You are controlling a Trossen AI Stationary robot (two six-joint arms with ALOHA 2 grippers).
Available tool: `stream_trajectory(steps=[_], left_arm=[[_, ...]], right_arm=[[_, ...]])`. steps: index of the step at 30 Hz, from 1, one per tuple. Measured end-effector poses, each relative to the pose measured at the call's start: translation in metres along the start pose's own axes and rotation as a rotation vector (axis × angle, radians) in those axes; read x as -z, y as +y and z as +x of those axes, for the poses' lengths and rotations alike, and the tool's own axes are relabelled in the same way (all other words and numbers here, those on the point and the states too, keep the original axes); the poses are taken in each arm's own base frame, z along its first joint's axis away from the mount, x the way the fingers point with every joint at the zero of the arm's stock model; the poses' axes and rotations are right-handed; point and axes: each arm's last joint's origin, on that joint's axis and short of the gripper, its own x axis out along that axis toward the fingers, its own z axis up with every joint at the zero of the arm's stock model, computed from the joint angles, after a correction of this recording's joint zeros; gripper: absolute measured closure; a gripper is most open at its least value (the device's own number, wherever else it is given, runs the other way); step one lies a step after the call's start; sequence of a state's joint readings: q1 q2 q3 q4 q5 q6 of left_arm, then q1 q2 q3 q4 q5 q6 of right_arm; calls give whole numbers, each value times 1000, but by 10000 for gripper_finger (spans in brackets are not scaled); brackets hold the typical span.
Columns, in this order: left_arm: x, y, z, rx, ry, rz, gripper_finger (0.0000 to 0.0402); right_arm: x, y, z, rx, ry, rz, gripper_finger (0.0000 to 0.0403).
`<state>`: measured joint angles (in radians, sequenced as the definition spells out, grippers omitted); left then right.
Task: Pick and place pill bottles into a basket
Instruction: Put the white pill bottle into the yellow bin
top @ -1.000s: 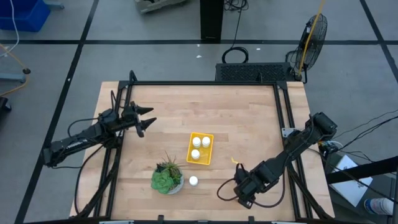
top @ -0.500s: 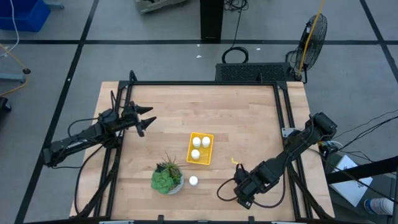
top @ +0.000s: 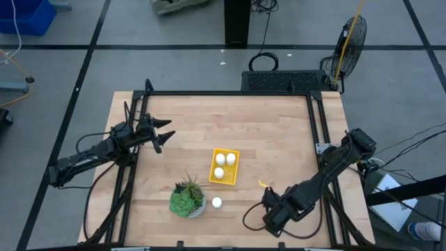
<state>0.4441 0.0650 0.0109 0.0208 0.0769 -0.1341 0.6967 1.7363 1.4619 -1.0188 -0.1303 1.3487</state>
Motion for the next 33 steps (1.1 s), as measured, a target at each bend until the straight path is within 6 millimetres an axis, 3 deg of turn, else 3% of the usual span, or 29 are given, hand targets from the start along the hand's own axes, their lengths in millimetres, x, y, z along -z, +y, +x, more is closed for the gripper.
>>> stream_trajectory(steps=[9,16,33], left_arm=[[0,0,0,-1,0,-6,119],[0,0,0,0,0,-8,119],[0,0,0,-1,0,-6,119]], right_arm=[[3,31,1,142,34,-60,178],[14,26,-3,282,33,-40,191],[5,29,1,241,-15,-97,168]])
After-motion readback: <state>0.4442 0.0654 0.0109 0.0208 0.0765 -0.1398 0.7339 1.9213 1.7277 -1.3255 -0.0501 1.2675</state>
